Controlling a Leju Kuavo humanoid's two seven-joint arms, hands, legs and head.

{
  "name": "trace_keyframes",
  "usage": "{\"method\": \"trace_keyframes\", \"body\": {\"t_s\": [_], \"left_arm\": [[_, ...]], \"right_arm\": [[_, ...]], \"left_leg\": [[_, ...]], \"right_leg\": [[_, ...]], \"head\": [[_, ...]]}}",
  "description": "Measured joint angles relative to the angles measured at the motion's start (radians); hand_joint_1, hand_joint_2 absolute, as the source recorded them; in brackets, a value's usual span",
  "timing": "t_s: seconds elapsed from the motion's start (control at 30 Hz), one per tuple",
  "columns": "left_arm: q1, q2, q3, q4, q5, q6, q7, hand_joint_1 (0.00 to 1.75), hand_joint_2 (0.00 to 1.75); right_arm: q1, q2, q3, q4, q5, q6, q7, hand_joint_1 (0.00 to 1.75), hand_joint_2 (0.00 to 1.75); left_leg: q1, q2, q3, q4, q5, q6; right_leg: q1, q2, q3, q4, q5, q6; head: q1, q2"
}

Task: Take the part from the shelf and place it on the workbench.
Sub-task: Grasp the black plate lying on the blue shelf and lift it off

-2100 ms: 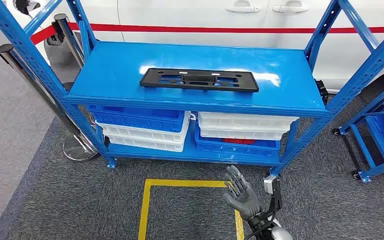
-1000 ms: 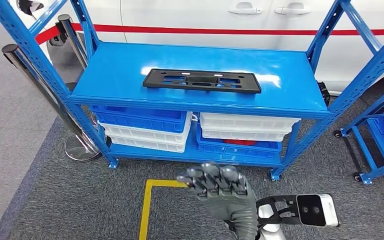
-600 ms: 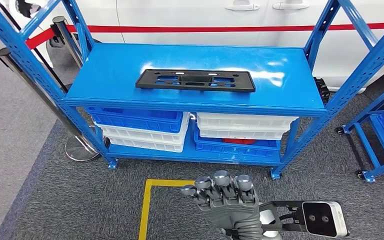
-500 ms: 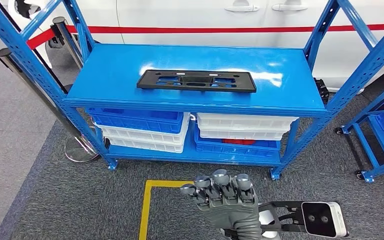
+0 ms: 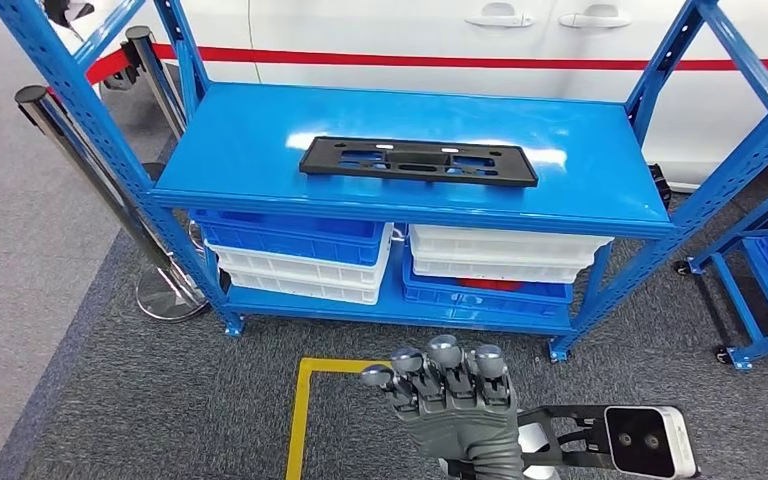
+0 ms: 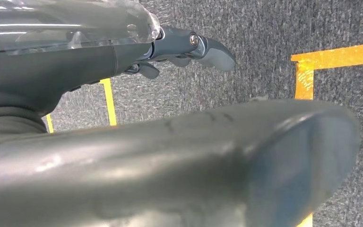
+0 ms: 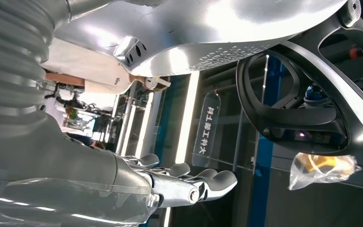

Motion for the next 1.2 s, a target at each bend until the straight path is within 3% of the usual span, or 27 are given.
{"method": "trace_keyframes", "body": {"t_s": [0.07,0.2,0.27,0.33,0.37,0.4,0.43,0.5,0.57,0.7,0.77,0.83,0.87,0.9,0.93,1.03,1.07,1.13,1.2], "left_arm": [[-0.001,-0.001,0.000,0.000,0.000,-0.002,0.000,0.00,0.00],[-0.002,-0.001,0.000,0.000,-0.001,-0.003,0.001,0.00,0.00],[-0.001,-0.001,0.000,0.000,-0.004,-0.003,0.002,0.00,0.00],[-0.001,-0.001,0.000,0.000,-0.007,-0.004,0.003,0.00,0.00],[-0.001,-0.001,0.000,0.000,-0.008,-0.004,0.004,0.00,0.00],[-0.001,-0.001,0.000,0.000,-0.009,-0.005,0.005,0.00,0.00],[-0.001,0.000,0.000,0.000,-0.010,-0.005,0.007,0.00,0.00],[-0.003,0.000,0.000,0.000,-0.011,-0.005,0.009,0.00,0.00],[-0.005,0.000,0.000,0.001,-0.012,-0.006,0.011,0.00,0.00],[-0.003,0.001,0.000,0.001,-0.011,-0.005,0.011,0.00,0.00],[-0.004,0.002,0.000,0.001,-0.011,-0.005,0.010,0.00,0.00],[-0.004,0.002,0.000,0.001,-0.011,-0.005,0.009,0.00,0.00],[-0.003,0.002,0.000,0.001,-0.012,-0.005,0.009,0.00,0.00],[-0.003,0.002,0.000,0.001,-0.012,-0.005,0.010,0.00,0.00],[-0.002,0.002,0.000,0.001,-0.014,-0.005,0.011,0.00,0.00],[-0.002,0.001,0.000,0.002,-0.018,-0.003,0.024,0.00,0.00],[-0.002,0.000,0.000,0.003,-0.018,-0.002,0.028,0.00,0.00],[-0.001,0.000,0.000,0.003,-0.018,0.000,0.032,0.00,0.00],[-0.002,0.001,0.000,0.003,-0.018,0.006,0.032,0.00,0.00]], "right_arm": [[0.000,0.000,0.001,0.000,0.000,-0.001,0.000,0.00,1.75],[-0.001,0.000,0.004,-0.002,0.000,-0.005,0.000,0.00,1.75],[-0.002,0.000,0.007,-0.003,-0.001,-0.008,0.000,0.00,1.75],[-0.002,0.000,0.008,-0.003,-0.001,-0.010,0.000,0.00,1.75],[-0.002,-0.001,0.008,-0.003,-0.001,-0.011,0.000,0.00,1.75],[-0.002,-0.001,0.008,-0.003,-0.001,-0.011,0.000,0.00,1.75],[-0.002,-0.001,0.008,-0.003,-0.001,-0.012,0.000,0.00,1.75],[-0.004,-0.001,0.008,-0.003,-0.001,-0.012,0.000,0.00,1.75],[-0.008,-0.001,0.009,-0.003,-0.001,-0.012,0.000,0.00,1.75],[-0.017,-0.001,0.011,-0.003,-0.001,-0.015,0.000,0.00,1.75],[-0.019,-0.001,0.011,-0.003,-0.001,-0.016,0.000,0.00,1.75],[-0.020,-0.001,0.012,-0.003,-0.002,-0.016,0.000,0.00,1.75],[-0.020,-0.001,0.012,-0.003,-0.002,-0.016,0.000,0.00,1.75],[-0.020,-0.002,0.012,-0.002,-0.002,-0.016,0.000,0.00,1.75],[-0.020,-0.002,0.012,-0.002,-0.003,-0.016,0.000,0.00,1.75],[-0.021,-0.002,0.013,-0.002,-0.004,-0.014,0.000,0.00,1.75],[-0.021,-0.002,0.013,-0.002,-0.004,-0.013,0.000,0.00,1.75],[-0.020,-0.002,0.013,-0.003,-0.004,-0.011,0.000,0.00,1.75],[-0.019,-0.002,0.013,-0.003,-0.003,-0.010,0.000,0.00,1.75]], "left_leg": [[-0.004,0.000,-0.002,0.002,-0.002,-0.005],[-0.003,0.002,-0.004,0.010,-0.014,-0.025],[0.003,0.003,-0.033,0.080,-0.058,-0.039],[0.013,0.003,-0.089,0.200,-0.111,-0.050],[0.018,0.003,-0.109,0.239,-0.119,-0.055],[0.022,0.003,-0.114,0.246,-0.109,-0.059],[0.027,0.004,-0.100,0.214,-0.080,-0.062],[0.032,0.005,-0.045,0.095,-0.019,-0.067],[0.030,0.004,-0.012,0.018,0.002,-0.057],[0.024,0.002,-0.010,0.001,0.006,-0.023],[0.023,0.003,-0.010,-0.004,0.011,-0.009],[0.017,0.003,-0.012,-0.003,0.012,-0.001],[0.013,0.003,-0.013,-0.003,0.012,0.001],[0.009,0.003,-0.013,-0.003,0.012,0.002],[0.006,0.002,-0.013,-0.002,0.012,0.004],[-0.002,-0.001,-0.010,-0.001,0.010,0.004],[-0.003,-0.001,-0.011,0.000,0.009,0.001],[-0.002,0.001,-0.013,-0.001,0.009,-0.007],[-0.002,0.002,-0.013,0.003,0.003,-0.018]], "right_leg": [[0.007,0.000,0.032,-0.071,0.017,-0.008],[0.000,0.000,0.040,-0.091,0.021,-0.015],[-0.005,-0.003,0.046,-0.100,0.024,-0.019],[-0.006,-0.005,0.047,-0.100,0.023,-0.020],[-0.007,-0.006,0.046,-0.099,0.023,-0.020],[-0.008,-0.006,0.046,-0.098,0.022,-0.019],[-0.011,-0.005,0.047,-0.096,0.021,-0.017],[-0.014,-0.004,0.047,-0.091,0.017,-0.009],[-0.013,-0.003,0.044,-0.087,0.016,0.005],[-0.015,-0.003,0.038,-0.078,0.010,0.029],[-0.017,-0.003,0.005,-0.003,-0.038,0.033],[-0.015,-0.002,-0.056,0.124,-0.098,0.033],[-0.014,-0.002,-0.079,0.171,-0.111,0.031],[-0.012,-0.002,-0.086,0.184,-0.104,0.028],[-0.010,-0.001,-0.074,0.159,-0.081,0.023],[0.005,-0.001,0.017,-0.026,0.003,-0.006],[0.010,-0.002,0.035,-0.066,0.013,-0.012],[0.013,-0.002,0.041,-0.087,0.015,-0.016],[0.006,-0.002,0.048,-0.102,0.022,-0.020]], "head": [[0.000,0.000],[-0.001,0.000],[-0.002,0.000],[-0.003,0.000],[-0.003,0.000],[-0.003,0.000],[-0.003,0.000],[-0.003,0.000],[-0.003,0.000],[-0.002,0.000],[-0.002,0.000],[-0.002,0.000],[-0.002,0.000],[-0.002,0.000],[-0.002,0.000],[-0.003,0.000],[-0.003,0.000],[-0.003,0.000],[-0.003,0.000]]}}
